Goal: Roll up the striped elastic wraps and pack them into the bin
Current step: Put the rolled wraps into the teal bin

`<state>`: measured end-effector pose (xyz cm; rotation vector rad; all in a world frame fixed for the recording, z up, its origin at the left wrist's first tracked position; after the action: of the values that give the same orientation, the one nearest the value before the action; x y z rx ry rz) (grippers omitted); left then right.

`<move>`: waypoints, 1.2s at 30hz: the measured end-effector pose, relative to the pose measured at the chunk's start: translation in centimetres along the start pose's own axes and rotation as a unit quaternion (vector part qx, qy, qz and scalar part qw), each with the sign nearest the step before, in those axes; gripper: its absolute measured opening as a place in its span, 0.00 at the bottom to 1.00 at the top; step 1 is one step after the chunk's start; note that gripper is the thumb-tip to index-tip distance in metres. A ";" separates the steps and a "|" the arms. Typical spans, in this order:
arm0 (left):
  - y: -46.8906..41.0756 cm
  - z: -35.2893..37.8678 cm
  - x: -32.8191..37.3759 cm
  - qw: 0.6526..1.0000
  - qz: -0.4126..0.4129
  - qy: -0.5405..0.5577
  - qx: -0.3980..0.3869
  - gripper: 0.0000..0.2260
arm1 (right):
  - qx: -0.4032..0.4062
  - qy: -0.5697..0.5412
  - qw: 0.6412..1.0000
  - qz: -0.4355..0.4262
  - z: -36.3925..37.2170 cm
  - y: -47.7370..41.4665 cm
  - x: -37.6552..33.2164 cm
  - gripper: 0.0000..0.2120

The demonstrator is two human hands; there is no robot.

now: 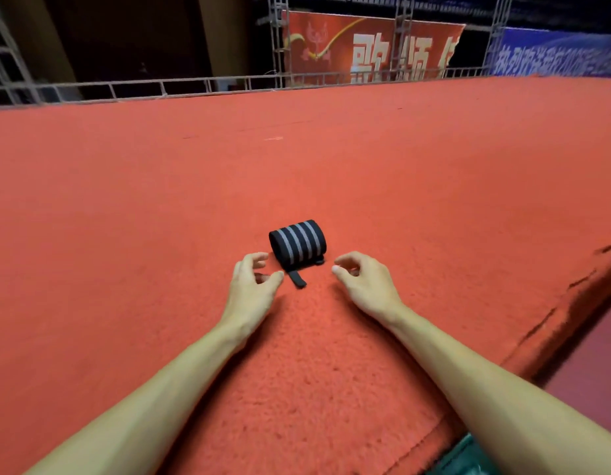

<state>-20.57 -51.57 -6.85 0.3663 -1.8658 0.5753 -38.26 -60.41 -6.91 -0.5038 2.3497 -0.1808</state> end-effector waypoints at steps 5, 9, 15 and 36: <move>-4.2 2.3 -0.5 0.998 -0.057 -0.023 -0.002 0.40 | 0.020 -0.017 1.000 0.005 0.5 -0.1 0.7 0.09; -6.2 2.9 -0.8 0.994 -0.095 -0.049 -0.035 0.48 | 0.023 -0.020 1.000 0.002 0.6 -0.1 0.8 0.08; -3.6 2.3 0.4 0.998 0.030 -0.025 -0.050 0.31 | 0.033 -0.108 0.993 0.022 0.1 -0.1 1.1 0.09; 21.2 5.4 8.1 0.953 -0.024 0.142 -0.265 0.31 | -0.240 -0.267 0.931 0.065 -17.6 20.8 3.6 0.31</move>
<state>-38.44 -36.67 -5.30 -0.0290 -1.6467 0.0697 -59.01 -43.05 -1.79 -0.5423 1.8640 0.5443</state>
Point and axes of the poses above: each hand's wrist, its own y-axis away from the middle knuckle, its own z-axis out of the palm, x = y × z, the point moved 1 cm from there along -y, towards the middle knuckle, and after that the axes turned 6 degrees about y, right-handed, at the moved point
